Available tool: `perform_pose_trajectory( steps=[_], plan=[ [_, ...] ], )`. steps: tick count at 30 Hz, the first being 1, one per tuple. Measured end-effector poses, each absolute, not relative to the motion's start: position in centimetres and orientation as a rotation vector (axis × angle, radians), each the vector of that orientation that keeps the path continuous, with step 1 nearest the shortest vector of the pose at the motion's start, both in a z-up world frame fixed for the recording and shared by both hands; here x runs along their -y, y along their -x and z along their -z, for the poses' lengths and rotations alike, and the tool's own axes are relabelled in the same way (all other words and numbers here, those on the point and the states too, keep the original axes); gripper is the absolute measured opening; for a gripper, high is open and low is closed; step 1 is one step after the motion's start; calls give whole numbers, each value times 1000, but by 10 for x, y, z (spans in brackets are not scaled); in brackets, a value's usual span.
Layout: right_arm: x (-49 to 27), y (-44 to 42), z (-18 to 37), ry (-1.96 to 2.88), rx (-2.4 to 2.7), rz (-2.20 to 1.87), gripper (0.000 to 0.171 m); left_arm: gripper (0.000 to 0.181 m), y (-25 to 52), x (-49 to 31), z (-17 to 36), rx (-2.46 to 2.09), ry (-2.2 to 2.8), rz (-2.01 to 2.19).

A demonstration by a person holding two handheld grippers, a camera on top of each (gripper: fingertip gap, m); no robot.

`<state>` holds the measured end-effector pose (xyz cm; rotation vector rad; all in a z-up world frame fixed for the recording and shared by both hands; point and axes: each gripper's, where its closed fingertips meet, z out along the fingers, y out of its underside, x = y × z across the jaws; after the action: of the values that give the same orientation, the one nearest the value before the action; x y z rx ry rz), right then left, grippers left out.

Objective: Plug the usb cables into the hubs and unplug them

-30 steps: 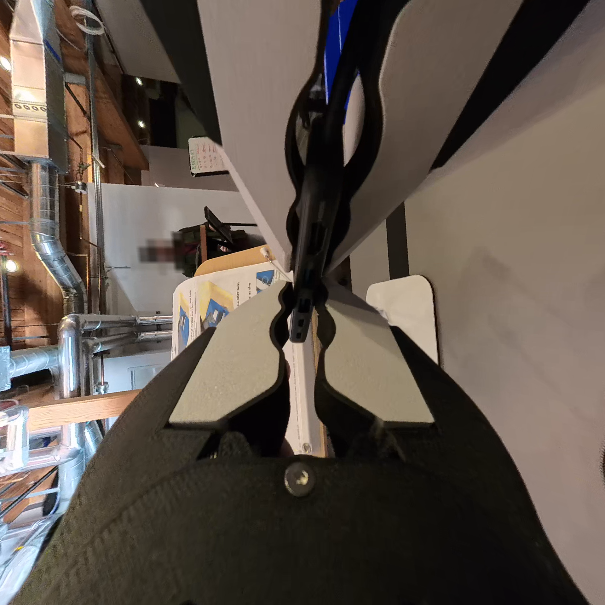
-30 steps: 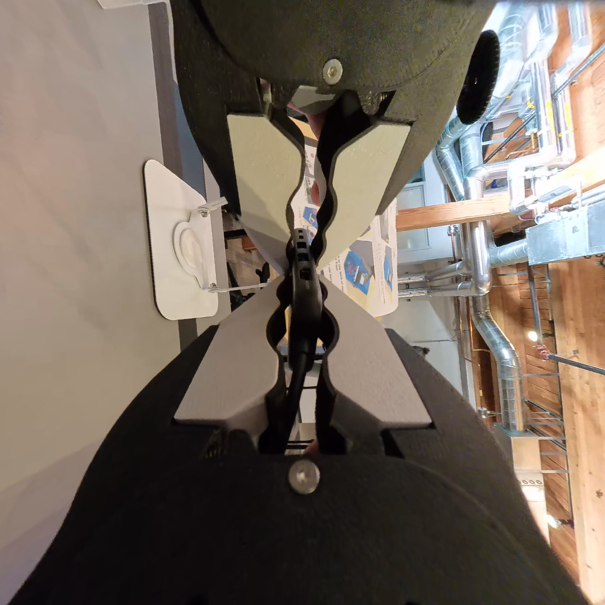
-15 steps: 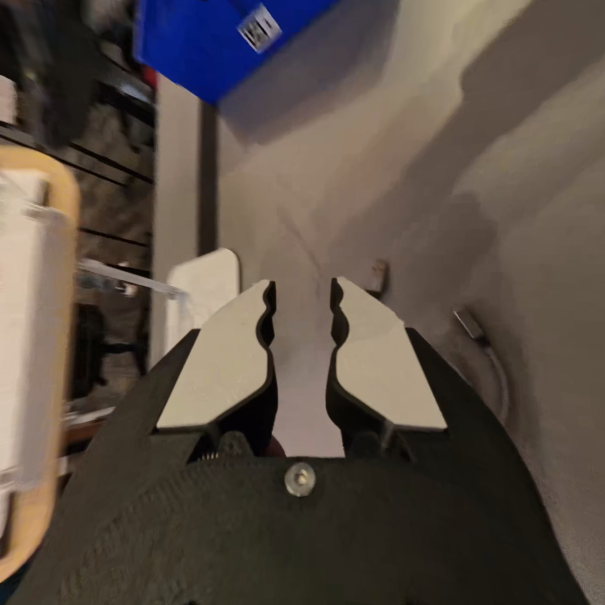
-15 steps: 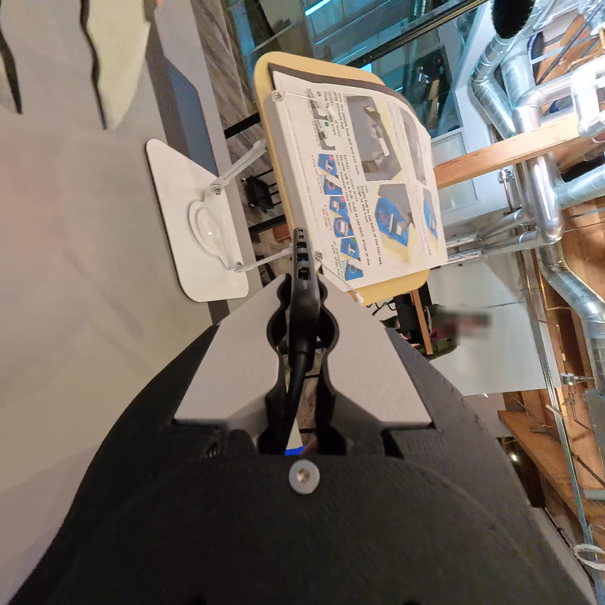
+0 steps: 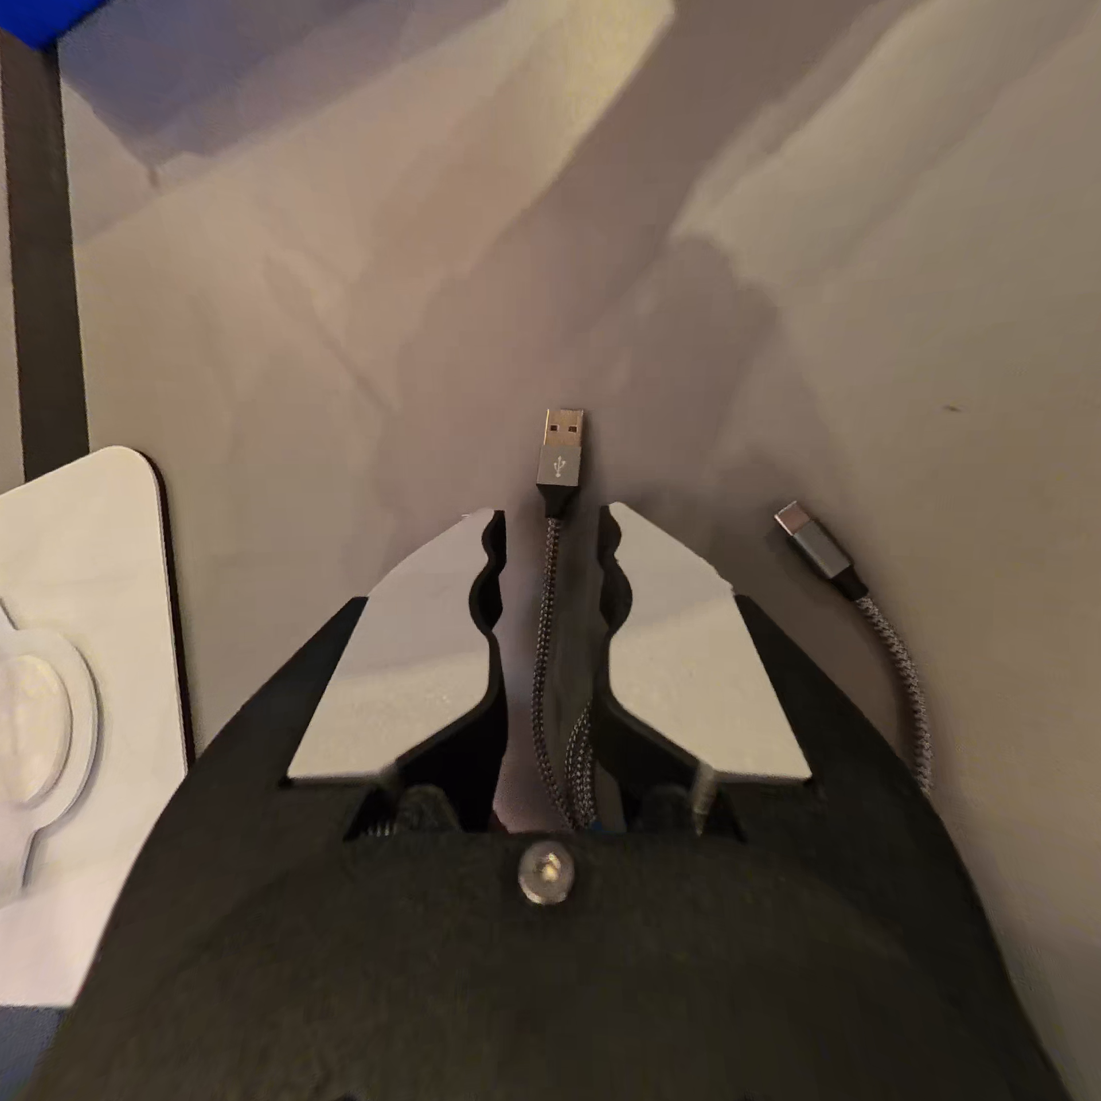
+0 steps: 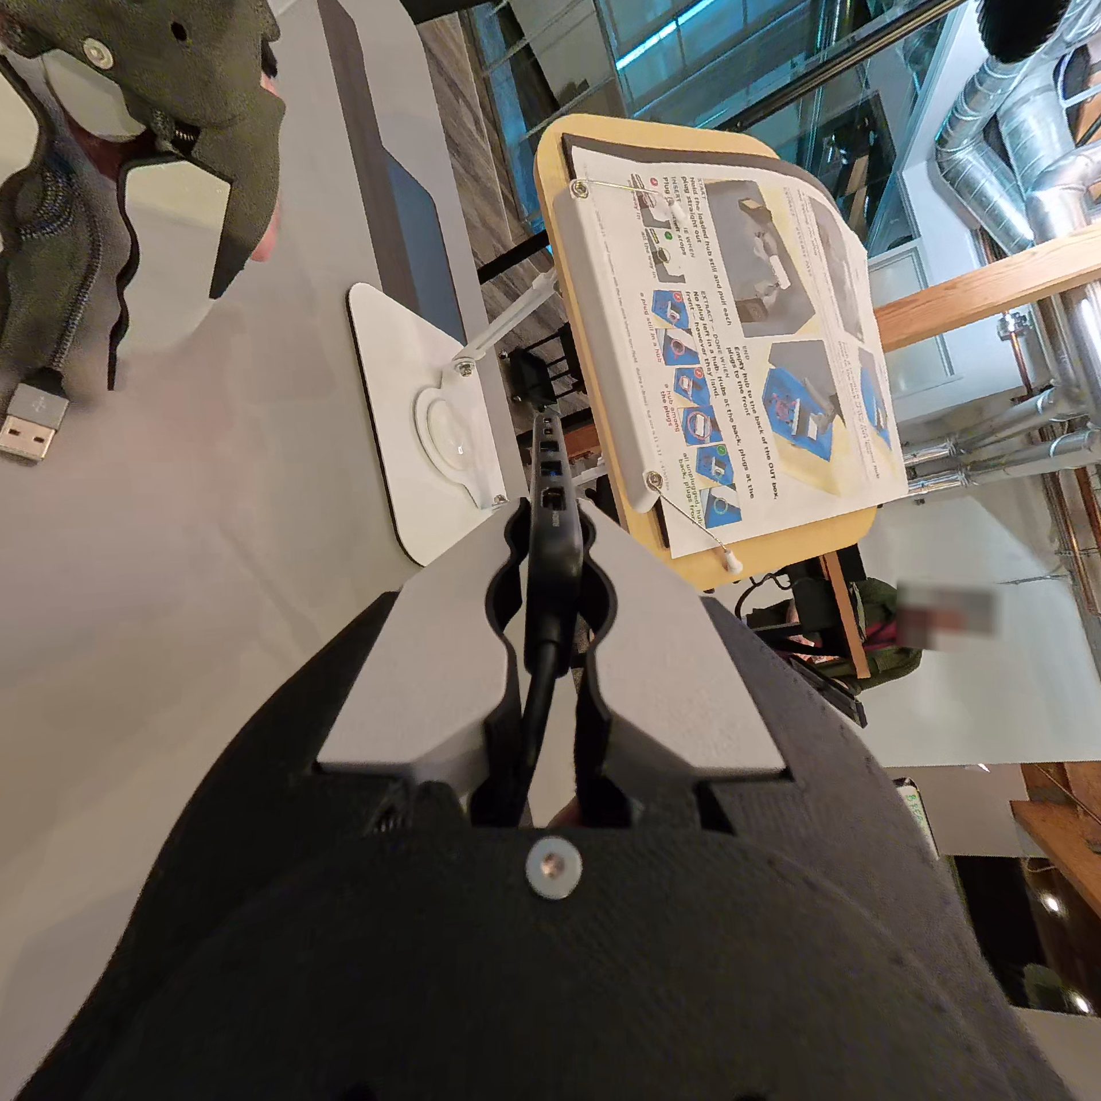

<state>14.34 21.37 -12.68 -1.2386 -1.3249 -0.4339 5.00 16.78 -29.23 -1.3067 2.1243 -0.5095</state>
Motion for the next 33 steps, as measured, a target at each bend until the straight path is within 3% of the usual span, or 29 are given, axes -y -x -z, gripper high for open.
perform_pose_trajectory(
  steps=[11, 17, 20, 25, 33],
  plan=[
    [-213, -139, 132, 1240, 1342, 415, 9, 34, -68, -162, 288, -2155, 1247, 591],
    [-214, -142, 130, 1244, 1323, 398, 10, 39, -82, -161, 257, -2168, 1242, 664],
    [-214, -145, 130, 1245, 1319, 400, 10, 41, -78, -165, 284, -2289, 1252, 528],
    [-215, -147, 130, 1249, 1311, 395, 9, 14, -80, -162, 295, -2287, 1255, 557],
    [-214, -143, 137, 1255, 1348, 375, 10, 14, -79, -175, 286, -2104, 1388, 630]
  ],
)
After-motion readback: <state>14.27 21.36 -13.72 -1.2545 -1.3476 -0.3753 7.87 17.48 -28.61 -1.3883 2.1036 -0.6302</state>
